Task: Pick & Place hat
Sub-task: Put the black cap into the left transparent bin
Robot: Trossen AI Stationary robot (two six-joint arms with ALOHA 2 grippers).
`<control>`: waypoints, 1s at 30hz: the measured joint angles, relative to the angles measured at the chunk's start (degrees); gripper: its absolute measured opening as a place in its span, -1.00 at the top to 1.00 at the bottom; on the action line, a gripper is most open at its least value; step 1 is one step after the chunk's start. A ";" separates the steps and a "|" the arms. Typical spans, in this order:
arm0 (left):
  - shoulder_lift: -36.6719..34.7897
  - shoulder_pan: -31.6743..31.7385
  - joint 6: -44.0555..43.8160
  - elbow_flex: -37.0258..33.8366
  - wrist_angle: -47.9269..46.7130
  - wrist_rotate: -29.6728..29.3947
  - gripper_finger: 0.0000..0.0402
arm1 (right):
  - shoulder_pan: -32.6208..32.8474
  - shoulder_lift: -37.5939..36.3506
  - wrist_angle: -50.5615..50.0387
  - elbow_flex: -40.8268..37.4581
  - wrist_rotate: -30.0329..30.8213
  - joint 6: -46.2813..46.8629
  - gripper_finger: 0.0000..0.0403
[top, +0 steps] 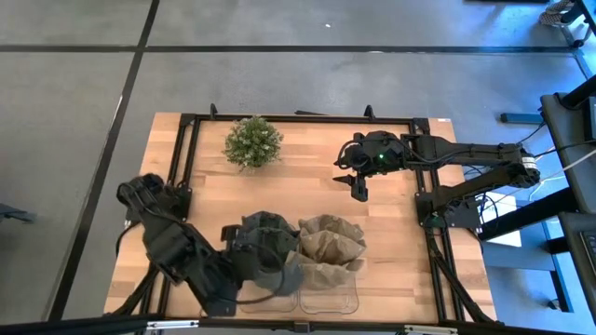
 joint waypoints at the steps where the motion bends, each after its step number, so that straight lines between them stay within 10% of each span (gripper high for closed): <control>1: -0.70 0.00 -0.34 0.02 -0.06 0.35 0.79 | 0.00 0.00 -0.01 0.00 0.01 0.00 -0.09; 30: 4.18 1.17 3.48 -0.09 1.70 0.20 0.79 | 0.00 0.00 -0.18 0.00 0.02 -1.12 -0.09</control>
